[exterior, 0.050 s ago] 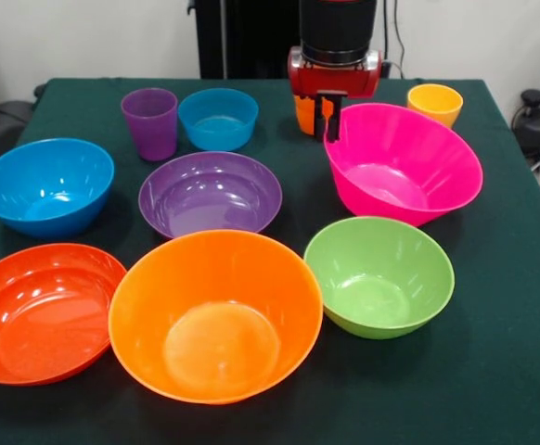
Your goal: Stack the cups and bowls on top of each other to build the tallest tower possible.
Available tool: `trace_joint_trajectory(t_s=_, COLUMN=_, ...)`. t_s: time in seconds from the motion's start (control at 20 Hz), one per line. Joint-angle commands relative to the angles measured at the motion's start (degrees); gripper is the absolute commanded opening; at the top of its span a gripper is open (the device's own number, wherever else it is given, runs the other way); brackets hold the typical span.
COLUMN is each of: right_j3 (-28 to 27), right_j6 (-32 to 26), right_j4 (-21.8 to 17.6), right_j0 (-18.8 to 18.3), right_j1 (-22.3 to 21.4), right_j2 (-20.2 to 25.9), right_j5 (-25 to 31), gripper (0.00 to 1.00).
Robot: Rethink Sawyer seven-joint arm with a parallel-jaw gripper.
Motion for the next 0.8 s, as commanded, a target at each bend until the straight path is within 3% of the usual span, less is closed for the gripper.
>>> trace_joint_trajectory(t_s=0.05, right_j3=-3.3, right_j6=-2.6, right_j4=-4.5, right_j0=0.4, right_j1=4.5, right_j2=4.1, right_j5=-3.2, gripper=0.00)
trace_joint_trajectory(t_s=0.8, right_j3=-2.7, right_j6=-3.2, right_j4=-4.5, right_j0=-0.4, right_j1=4.0, right_j2=4.8, right_j5=-2.7, gripper=0.00)
